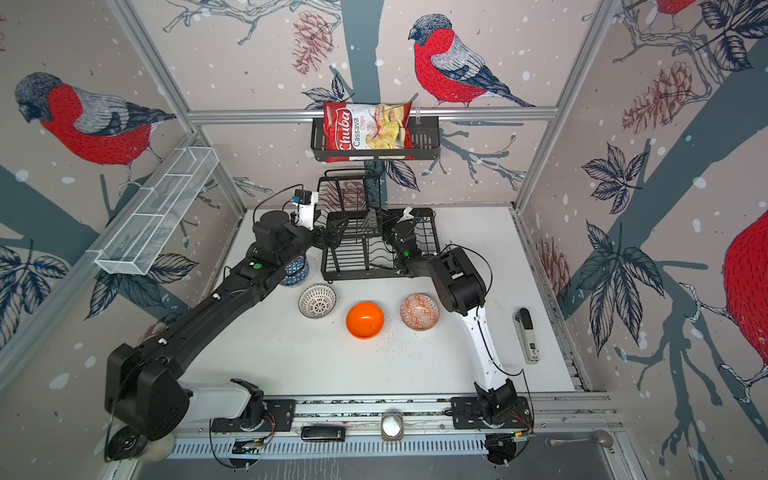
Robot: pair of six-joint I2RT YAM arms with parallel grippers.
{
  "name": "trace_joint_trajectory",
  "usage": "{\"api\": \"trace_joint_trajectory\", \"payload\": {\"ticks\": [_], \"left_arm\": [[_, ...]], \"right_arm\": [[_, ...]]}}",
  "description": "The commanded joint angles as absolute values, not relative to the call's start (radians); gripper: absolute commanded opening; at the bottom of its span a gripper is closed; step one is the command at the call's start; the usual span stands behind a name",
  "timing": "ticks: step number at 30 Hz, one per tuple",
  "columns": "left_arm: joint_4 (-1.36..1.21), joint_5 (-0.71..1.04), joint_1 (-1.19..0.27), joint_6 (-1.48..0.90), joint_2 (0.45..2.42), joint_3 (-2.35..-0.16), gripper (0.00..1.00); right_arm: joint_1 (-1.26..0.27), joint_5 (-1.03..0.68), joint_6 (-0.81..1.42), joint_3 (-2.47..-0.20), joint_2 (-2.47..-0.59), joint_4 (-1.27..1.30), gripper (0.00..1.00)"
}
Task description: Load the bowls into the dish rack
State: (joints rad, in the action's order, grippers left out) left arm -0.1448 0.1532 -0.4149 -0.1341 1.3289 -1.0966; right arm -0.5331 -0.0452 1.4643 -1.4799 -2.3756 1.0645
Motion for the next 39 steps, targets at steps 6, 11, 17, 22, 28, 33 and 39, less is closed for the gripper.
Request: {"api": "trace_joint_trajectory", "payload": {"ticks": [6, 11, 17, 22, 28, 33, 39], "left_arm": [[-0.169, 0.125, -0.396, -0.191, 1.318, -1.100, 0.98], [-0.166, 0.073, -0.360, -0.219, 1.312, -1.092, 0.98], [-0.105, -0.120, -0.353, -0.242, 1.278, -1.101, 0.98], [-0.006, -0.179, -0.289, -0.353, 1.249, -1.104, 0.98], [0.040, 0.037, -0.044, -0.647, 1.217, -1.013, 0.98], [0.181, 0.053, 0.069, -0.694, 1.266, -1.018, 0.98], [0.325, -0.009, 0.131, -0.730, 1.345, -1.048, 0.98]], "right_arm": [[-0.522, -0.052, 1.421, -1.342, -2.252, 1.093, 0.35], [-0.515, -0.059, 1.390, -1.230, -2.161, 1.090, 0.39], [-0.486, -0.109, 1.379, -1.104, -2.049, 1.052, 0.46], [-0.450, -0.156, 1.307, -1.028, -1.941, 0.957, 0.51], [-0.404, -0.204, 1.216, -0.966, -1.825, 0.867, 0.65], [-0.368, -0.218, 1.105, -0.937, -1.713, 0.746, 0.83], [-0.351, -0.222, 0.934, -0.962, -1.587, 0.563, 1.00]]}}
